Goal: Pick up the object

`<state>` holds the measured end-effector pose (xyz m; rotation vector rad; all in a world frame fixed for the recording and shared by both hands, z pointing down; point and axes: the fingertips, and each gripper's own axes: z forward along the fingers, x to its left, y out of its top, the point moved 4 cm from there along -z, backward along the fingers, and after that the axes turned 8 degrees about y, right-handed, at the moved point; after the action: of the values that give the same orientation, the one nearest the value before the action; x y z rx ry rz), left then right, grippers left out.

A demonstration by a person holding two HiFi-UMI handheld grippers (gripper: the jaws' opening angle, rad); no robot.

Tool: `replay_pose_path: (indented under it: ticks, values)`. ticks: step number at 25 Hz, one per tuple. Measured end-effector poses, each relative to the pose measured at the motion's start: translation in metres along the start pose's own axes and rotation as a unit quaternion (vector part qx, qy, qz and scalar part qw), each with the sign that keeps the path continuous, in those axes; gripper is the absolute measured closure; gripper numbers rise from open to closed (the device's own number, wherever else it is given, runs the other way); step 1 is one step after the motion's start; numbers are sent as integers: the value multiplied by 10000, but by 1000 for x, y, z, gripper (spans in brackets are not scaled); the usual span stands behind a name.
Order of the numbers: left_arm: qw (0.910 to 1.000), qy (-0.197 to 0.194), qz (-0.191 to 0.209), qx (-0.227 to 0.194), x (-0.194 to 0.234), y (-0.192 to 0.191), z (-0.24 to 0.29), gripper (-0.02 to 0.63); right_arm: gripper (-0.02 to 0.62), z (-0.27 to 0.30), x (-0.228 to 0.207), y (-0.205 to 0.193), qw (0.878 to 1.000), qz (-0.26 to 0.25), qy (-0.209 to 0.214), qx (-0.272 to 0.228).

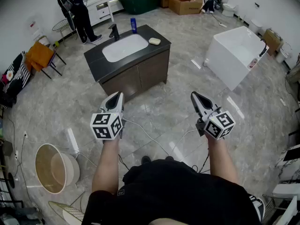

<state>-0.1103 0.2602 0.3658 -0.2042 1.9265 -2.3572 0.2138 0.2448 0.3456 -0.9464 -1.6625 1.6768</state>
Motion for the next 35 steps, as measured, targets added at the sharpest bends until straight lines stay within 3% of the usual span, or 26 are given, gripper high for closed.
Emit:
replay_pose_path:
  ticks: [10,15,26,29,30,32,35]
  values:
    - [10000,-41,75,32,-5,-2,-5,594,583,-2,6,-1,9998,203,42,-64]
    - [9999,-144,3,85,-4,-7,-7,592,583,-1,6,-6,9997,176,-88,110]
    - [9996,-246,77,69,-4,-5,-10,591,582,0,2,10,9998,-74,67,188]
    - [9998,-202,60,55,-2,-3,-10,531,580,0,2,6,9997,-62,-23,221]
    - [9998,-178,60,47,-1,-3,-10,516,564,0,2,4,9997,-34,-41,229]
    - [9999,-145,47,25,-1,-4,-9,499,464,1,3,-2,9997,67,-54,238]
    - [9998,-180,4,27,-2,-6,-5,476,419,2,1,-8,9995,154,-99,264]
